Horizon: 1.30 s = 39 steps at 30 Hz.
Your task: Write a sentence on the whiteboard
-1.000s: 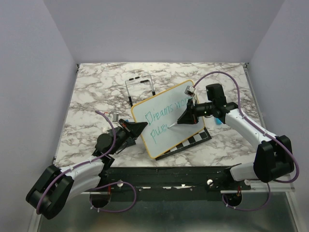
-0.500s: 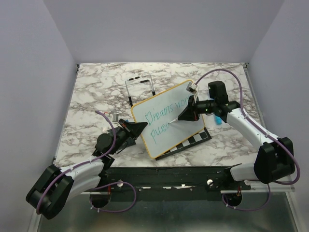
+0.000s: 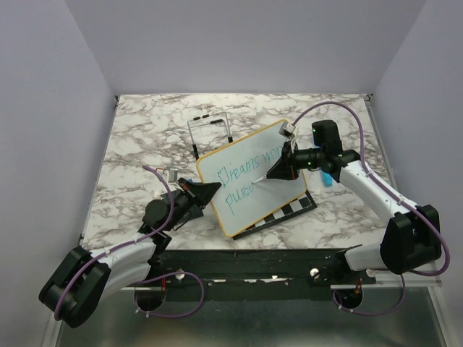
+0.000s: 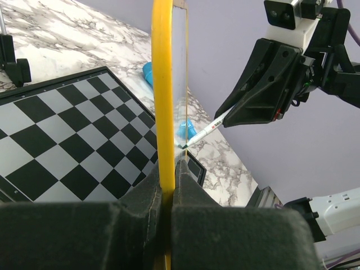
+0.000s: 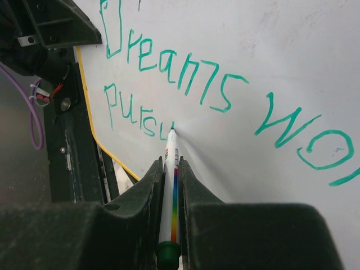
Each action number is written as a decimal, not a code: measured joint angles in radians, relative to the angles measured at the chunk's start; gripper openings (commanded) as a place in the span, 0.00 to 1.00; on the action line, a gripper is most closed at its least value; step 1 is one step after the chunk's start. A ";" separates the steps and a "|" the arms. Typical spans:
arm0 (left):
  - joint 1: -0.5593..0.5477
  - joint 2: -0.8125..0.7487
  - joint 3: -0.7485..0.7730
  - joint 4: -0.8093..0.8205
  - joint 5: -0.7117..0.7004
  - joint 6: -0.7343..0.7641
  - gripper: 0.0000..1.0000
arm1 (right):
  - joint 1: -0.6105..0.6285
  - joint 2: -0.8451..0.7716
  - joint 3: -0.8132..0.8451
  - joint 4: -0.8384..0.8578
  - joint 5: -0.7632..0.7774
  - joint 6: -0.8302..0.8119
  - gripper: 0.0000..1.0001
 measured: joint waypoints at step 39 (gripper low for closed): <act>0.000 0.000 0.000 0.002 0.000 0.001 0.00 | -0.059 -0.095 -0.013 -0.063 -0.103 -0.063 0.01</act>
